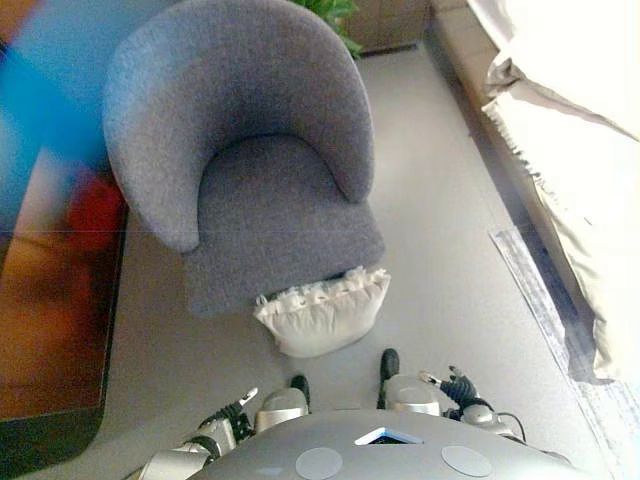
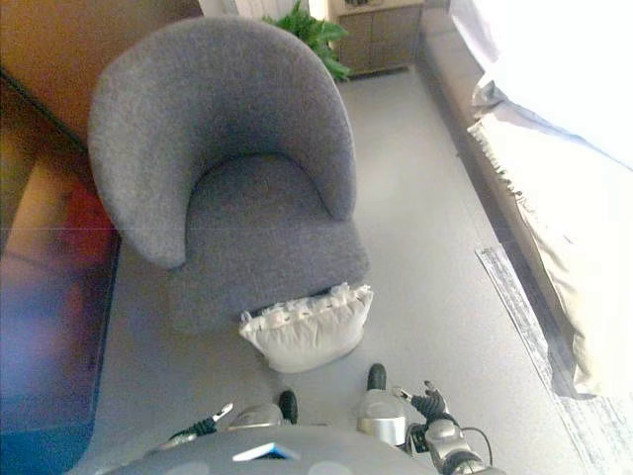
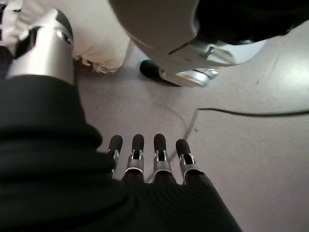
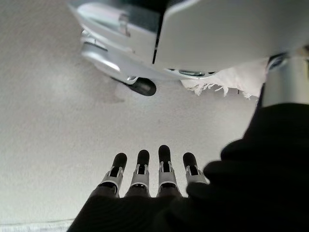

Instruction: Pick up the cushion and take it to the sofa

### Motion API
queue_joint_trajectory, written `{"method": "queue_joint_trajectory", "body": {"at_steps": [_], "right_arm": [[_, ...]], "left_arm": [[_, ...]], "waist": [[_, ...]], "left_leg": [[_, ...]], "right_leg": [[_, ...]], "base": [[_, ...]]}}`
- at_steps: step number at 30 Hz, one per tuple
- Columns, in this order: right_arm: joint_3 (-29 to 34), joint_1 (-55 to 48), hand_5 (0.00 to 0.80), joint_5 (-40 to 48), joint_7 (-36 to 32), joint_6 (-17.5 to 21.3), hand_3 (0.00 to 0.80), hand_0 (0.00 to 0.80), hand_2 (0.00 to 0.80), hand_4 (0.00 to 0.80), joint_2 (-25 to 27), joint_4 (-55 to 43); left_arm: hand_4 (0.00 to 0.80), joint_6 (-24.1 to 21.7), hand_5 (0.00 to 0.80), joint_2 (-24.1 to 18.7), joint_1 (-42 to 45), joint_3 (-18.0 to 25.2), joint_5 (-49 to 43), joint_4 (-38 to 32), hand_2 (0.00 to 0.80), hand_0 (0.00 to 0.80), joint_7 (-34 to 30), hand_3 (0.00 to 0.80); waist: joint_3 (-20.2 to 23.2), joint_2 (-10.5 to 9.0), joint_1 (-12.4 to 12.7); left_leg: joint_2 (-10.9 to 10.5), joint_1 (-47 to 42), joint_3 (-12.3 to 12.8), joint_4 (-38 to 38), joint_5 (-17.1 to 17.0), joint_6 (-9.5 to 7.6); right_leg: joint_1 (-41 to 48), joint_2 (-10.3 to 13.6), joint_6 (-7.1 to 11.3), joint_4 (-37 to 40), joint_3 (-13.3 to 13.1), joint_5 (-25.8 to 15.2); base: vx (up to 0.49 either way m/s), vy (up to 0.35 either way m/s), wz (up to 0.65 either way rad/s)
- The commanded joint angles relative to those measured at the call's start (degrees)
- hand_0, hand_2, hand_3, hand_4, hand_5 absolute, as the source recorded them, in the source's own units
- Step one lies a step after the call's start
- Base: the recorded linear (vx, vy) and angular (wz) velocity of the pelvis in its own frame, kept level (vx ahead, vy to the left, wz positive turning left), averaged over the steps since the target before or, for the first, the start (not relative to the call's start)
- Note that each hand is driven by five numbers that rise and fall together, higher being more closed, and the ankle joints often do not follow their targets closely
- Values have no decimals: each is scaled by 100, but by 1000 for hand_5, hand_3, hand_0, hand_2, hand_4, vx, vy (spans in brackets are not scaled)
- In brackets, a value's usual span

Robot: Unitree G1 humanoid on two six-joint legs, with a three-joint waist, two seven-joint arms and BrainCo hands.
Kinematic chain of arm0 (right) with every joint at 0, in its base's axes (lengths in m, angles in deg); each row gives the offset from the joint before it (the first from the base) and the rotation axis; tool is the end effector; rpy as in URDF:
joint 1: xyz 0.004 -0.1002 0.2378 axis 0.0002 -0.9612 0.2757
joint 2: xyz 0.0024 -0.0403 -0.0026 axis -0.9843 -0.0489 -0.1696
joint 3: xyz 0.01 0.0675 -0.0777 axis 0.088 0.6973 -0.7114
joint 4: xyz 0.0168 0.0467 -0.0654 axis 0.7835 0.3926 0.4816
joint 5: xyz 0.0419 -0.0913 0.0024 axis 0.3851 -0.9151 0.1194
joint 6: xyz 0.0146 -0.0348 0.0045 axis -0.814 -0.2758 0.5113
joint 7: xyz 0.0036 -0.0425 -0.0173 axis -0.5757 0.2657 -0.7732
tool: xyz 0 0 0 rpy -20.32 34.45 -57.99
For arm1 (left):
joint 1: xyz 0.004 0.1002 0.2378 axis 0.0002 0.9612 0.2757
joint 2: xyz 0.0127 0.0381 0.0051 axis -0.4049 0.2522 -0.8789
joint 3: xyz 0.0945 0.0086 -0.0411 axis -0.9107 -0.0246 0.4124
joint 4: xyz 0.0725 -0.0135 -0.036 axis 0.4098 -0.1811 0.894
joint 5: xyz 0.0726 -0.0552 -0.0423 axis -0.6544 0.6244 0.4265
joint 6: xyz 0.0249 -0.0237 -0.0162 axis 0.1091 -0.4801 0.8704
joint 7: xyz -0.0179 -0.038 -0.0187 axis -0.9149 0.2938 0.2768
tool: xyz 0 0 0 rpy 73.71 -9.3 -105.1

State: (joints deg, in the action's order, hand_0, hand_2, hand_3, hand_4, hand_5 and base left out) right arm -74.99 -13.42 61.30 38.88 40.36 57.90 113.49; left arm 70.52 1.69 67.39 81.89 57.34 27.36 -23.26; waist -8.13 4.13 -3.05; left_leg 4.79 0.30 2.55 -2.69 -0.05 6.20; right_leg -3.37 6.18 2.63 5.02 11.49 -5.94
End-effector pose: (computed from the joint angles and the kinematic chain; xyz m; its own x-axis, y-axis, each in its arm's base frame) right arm 0.0553 -0.2174 -0.1184 0.4211 -0.3111 -0.8520 -0.1391 0.9061 -0.3996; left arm 0.0402 0.2013 -0.1266 0.0190 0.2632 -0.9646 -0.4865 0.8452 0.2210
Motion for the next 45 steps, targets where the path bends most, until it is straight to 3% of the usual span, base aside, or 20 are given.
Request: {"method": "queue_joint_trajectory", "body": {"at_steps": [1, 4, 6, 8, 10, 11, 14, 20, 22, 23, 29, 39, 45], "right_arm": [[-289, 208, 0, 117, 289, 276, 0, 0, 0, 0, -189, 140], [-171, 513, 0, 465, 547, 482, 0, 0, 0, 0, 87, 204], [-166, 737, 0, 555, 654, 618, 0, 0, 0, 0, 240, 206], [-45, 1153, 0, 701, 525, 434, 0, 0, 0, 0, 422, 236], [-71, 1571, 0, 1043, 358, 298, 0, 0, 0, 0, 613, 169], [-156, 1967, 0, 1352, 309, 302, 0, 0, 0, 0, 706, 116], [-401, 2524, 0, 1440, 574, 501, 0, 0, 0, 0, 753, -83], [-559, 3105, 0, 896, 1116, 755, 0, 0, 0, 0, 1204, -504], [-588, 3425, 0, 878, 985, 865, 0, 0, 0, 0, 1555, -461], [-593, 3475, 0, 907, 974, 957, 0, 0, 0, 0, 1726, -493], [-462, 3444, 0, 863, 1636, 839, 0, 0, 0, 0, 2099, -1409], [-425, 4046, 0, 1028, 1922, 667, 0, 0, 0, 0, 2496, -1860], [-572, 4501, 0, 1086, 1797, 828, 0, 0, 0, 0, 2739, -1691]], "left_arm": [[0, -297, 0, 148, -422, -158, 197, -96, 0, 0, 276, 0], [0, -563, 0, 237, -710, -501, 52, -280, 0, 0, 218, 0], [0, -837, 0, 235, -890, -641, 12, -382, 0, 0, 112, 0], [0, -819, 0, 171, -1030, -799, -79, -448, 0, 0, 297, 0], [0, -761, 0, -13, -1199, -925, -175, -508, 0, 0, 494, 0], [0, -757, 0, -244, -1442, -1018, -253, -604, 0, 0, 680, 0], [0, -794, 0, -499, -1916, -1137, -134, -893, 0, 0, 1119, 0], [0, -1388, 0, -766, -2572, -1259, 64, -1406, 0, 0, 1822, 0], [0, -1371, 0, -1316, -3052, -1120, 48, -1126, 0, 0, 1456, 0], [0, -1571, 0, -1485, -3139, -1115, -30, -1022, 0, 0, 1329, 0], [0, -2173, 0, -1812, -3200, -1221, -306, -1634, 0, 0, 1668, 0], [0, -2386, 0, -2319, -4014, -1345, -918, -1785, 0, 0, 1558, 0], [0, -2302, 0, -2743, -4551, -1611, -909, -1635, 0, 0, 1340, 0]], "waist": [[-632, -11, -64], [-871, 298, -46], [-1028, 425, 38], [-1033, 400, 133], [-1109, 278, 214], [-1239, 123, 290], [-1467, -54, 303], [-1891, -249, 208], [-1971, -346, 162], [-1998, -369, 167], [-2167, -366, 176], [-2167, -315, 51], [-2167, -193, 2]], "left_leg": [[189, 499, 244, -964, -6, -74], [292, 835, 613, -305, -487, 76], [427, 1218, 634, -93, -998, 212], [332, 1204, 626, -68, -575, 56], [333, 1393, 569, -275, -329, 47], [356, 1653, 484, -488, -130, 77], [354, 2066, 429, -663, -56, 53], [399, 3129, 283, -1395, 35, 34], [422, 3452, 277, -1553, 21, 34], [447, 3657, 271, -1629, -2, 11], [435, 4702, 28, -1890, -52, -45], [405, 6203, -34, -2537, 103, -154], [342, 7081, -76, -2906, 239, -235]], "right_leg": [[-406, 448, 88, -796, -114, 657], [-435, 495, 144, -775, 35, 776], [-434, 477, 111, -740, 13, 895], [-526, 600, 134, -772, 89, 965], [-803, 707, 175, -1046, 179, 958], [-1127, 781, 213, -1272, 209, 909], [-1618, 778, 298, -1450, 101, 780], [-2563, 792, 387, -1871, -147, 700], [-2880, 794, 393, -2006, -193, 681], [-3095, 734, 356, -2258, -188, 752], [-4205, 728, 334, -2595, -326, 725], [-5787, 706, 254, -3276, -521, 732], [-6770, 705, 231, -3730, -653, 785]], "base": [[-65, 47, 42], [-15, 143, 60], [45, 134, 64], [147, 49, 33], [86, -147, 2], [-27, -246, -15], [-24, -117, 6], [6, 4, 24], [5, 1, -2], [0, 0, 0], [-43, -14, 4], [-43, -4, 4], [-45, 14, 2]]}}
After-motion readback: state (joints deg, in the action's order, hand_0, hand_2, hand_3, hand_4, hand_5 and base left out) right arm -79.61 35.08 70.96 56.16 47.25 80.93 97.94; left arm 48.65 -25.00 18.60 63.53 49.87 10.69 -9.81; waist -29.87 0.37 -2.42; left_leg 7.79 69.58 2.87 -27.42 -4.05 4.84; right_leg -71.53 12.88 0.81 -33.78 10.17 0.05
